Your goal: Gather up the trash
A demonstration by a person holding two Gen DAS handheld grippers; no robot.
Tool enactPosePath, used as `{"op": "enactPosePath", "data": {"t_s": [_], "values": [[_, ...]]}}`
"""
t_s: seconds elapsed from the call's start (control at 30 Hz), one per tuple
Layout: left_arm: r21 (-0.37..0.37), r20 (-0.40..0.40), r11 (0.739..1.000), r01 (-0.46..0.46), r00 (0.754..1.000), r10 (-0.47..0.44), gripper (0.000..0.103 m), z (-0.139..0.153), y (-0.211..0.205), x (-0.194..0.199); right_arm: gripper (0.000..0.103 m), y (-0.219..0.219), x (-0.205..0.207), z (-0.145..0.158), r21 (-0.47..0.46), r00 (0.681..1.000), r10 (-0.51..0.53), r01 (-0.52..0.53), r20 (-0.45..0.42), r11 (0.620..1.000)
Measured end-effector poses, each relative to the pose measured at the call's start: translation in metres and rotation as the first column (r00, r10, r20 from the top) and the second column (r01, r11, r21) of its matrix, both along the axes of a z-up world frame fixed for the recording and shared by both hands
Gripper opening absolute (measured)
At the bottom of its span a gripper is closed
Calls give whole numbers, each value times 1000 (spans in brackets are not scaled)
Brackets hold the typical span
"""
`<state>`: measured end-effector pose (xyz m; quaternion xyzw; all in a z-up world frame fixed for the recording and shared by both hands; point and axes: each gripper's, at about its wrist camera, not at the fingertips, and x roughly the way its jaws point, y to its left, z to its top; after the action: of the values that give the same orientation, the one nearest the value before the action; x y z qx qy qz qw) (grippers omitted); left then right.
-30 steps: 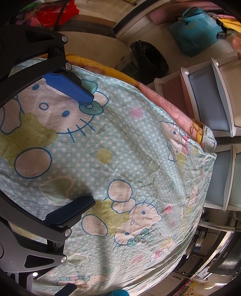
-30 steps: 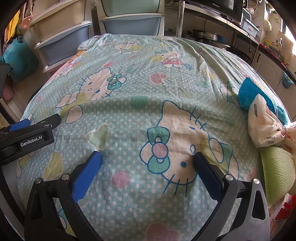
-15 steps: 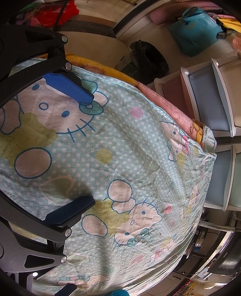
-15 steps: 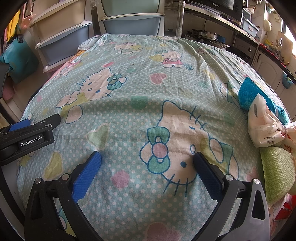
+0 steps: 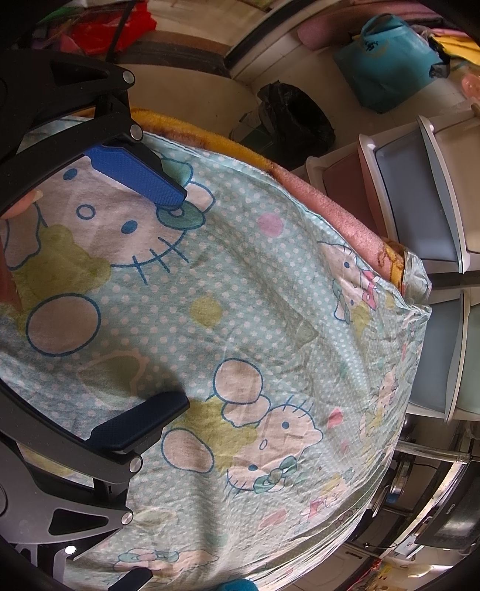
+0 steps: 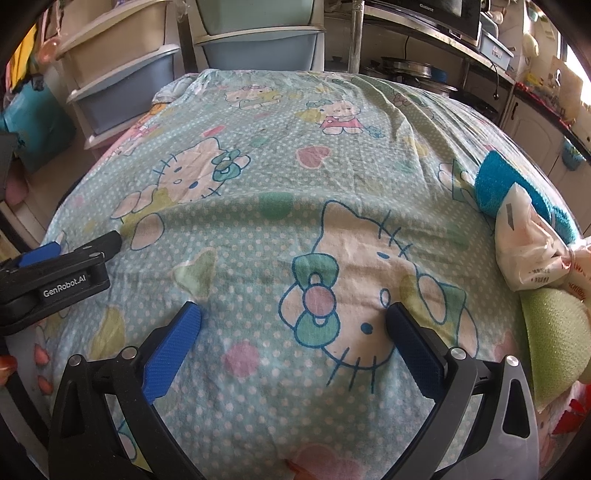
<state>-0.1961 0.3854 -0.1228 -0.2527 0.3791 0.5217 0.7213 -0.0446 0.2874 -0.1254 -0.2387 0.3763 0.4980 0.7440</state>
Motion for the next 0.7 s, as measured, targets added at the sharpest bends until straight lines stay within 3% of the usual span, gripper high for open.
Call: {"op": "enactPosePath", "data": {"t_s": [0.7], "values": [[-1,0,1000,-1,1000,1,94,0,-1,1,98,-1,-2,0,-3,1000,0,0,6,1000]]}}
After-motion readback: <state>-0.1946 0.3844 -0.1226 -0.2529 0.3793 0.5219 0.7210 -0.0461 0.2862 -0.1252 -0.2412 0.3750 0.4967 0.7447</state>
